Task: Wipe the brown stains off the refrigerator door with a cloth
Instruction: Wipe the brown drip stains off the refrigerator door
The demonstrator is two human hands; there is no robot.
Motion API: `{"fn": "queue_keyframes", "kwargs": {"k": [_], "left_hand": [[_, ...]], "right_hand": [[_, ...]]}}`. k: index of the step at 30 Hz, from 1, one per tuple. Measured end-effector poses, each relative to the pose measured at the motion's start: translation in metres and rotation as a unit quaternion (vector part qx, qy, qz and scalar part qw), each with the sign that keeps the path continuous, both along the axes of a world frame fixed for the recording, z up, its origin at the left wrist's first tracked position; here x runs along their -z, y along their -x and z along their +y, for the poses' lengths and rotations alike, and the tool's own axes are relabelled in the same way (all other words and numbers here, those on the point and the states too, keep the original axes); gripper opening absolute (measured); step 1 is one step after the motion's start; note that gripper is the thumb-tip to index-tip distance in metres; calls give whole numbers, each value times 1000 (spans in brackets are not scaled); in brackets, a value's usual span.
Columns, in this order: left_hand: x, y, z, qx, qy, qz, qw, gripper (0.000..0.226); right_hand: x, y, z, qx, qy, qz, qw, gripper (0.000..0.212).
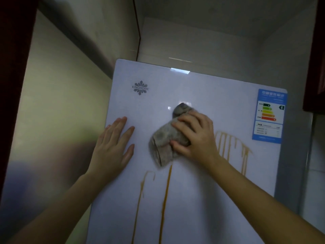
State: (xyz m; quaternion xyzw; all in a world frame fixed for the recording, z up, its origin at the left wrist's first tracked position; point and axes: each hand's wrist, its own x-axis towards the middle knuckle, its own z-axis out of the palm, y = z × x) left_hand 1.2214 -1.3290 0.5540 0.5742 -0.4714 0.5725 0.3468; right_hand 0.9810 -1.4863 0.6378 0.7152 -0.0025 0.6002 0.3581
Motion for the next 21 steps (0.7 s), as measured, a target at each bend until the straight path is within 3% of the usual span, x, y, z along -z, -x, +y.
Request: {"fn": "queue_keyframes", "kwargs": {"k": [2, 7, 9, 12, 14, 18, 21], "left_hand": [[0, 0, 0, 2, -1, 3, 1000, 53], [1, 0, -2, 2, -1, 4, 1000, 52], [1, -1, -1, -1, -2, 2, 1000, 52], [2, -1, 0, -6, -6, 0, 1000, 53], [1, 0, 0, -4, -6, -1, 1000, 53], [1, 0, 0, -8, -1, -3, 1000, 52], [1, -1, 1, -2, -3, -3, 1000, 53]], "right_hand": [[-9, 0, -2, 7, 25, 13, 1000, 48], [-39, -19, 5, -39, -125, -130, 983, 46], [-35, -29, 10, -37, -84, -80, 993, 48], [-37, -31, 11, -3, 76, 67, 995, 48], [-51, -33, 11, -8, 67, 43, 997, 46], [-69, -41, 14, -44, -63, -85, 993, 46], [-67, -45, 17, -15, 80, 57, 995, 47]]}}
